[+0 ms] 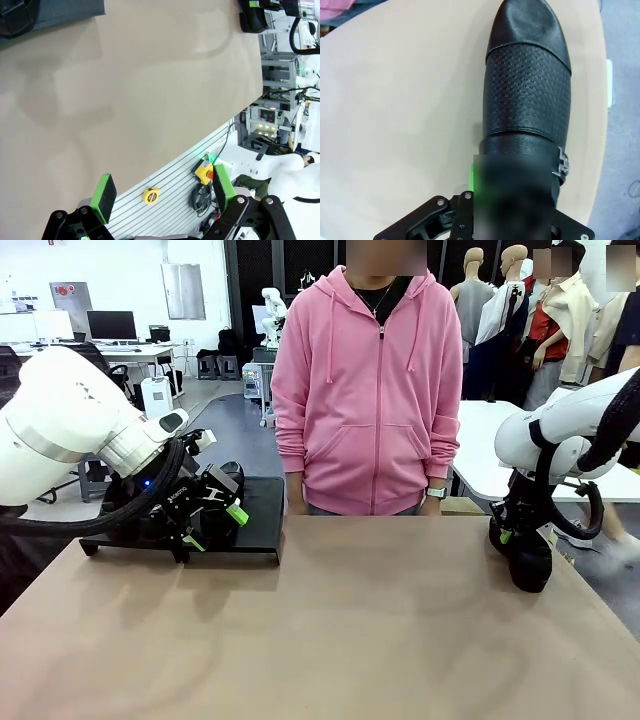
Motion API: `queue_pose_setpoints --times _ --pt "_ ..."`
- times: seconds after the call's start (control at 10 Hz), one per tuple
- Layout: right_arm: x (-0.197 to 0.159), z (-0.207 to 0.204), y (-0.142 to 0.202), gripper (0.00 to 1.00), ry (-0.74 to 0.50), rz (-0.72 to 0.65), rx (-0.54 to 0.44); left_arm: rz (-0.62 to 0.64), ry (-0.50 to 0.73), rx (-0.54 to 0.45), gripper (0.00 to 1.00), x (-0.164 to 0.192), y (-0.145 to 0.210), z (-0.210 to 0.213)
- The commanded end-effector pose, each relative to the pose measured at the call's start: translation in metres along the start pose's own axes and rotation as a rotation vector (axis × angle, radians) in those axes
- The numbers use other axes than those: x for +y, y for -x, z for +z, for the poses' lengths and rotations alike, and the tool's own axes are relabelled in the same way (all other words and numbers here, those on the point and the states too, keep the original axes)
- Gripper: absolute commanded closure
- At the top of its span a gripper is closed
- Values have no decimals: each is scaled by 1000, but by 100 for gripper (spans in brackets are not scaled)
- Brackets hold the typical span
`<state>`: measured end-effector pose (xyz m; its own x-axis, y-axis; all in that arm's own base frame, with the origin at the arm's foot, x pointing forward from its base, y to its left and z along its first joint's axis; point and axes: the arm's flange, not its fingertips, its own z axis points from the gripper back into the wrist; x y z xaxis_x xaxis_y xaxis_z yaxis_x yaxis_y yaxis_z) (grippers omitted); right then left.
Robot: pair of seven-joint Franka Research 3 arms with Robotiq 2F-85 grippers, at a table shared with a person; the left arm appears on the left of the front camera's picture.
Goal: Organize the shoes by placing them on the stand.
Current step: Pick up one Shoe and place it in the middle of the table.
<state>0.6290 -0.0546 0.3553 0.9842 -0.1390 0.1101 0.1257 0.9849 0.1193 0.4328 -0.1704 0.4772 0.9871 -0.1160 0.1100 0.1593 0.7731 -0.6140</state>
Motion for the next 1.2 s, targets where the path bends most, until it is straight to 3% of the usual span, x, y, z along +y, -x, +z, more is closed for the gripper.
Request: queue_pose_setpoints --times 0.0,0.2,0.5,0.7,0.9,1.0,1.1 --pt "0 5 11 100 -10 -9 -51 -9 -2 5 0 2 3 2" --pt "-4 30 33 100 19 -5 -107 -9 -2 5 0 2 3 2" --pt "9 122 146 100 22 122 -414 -9 -2 5 0 2 3 2" --pt "12 125 192 100 1 212 -412 -9 -2 5 0 2 3 2" --pt "-2 124 192 100 -64 199 -433 -9 -2 5 0 2 3 2" --pt "18 130 197 100 13 190 -395 -9 -2 5 0 2 3 2" --pt "18 130 197 100 13 190 -395 -9 -2 5 0 2 3 2"
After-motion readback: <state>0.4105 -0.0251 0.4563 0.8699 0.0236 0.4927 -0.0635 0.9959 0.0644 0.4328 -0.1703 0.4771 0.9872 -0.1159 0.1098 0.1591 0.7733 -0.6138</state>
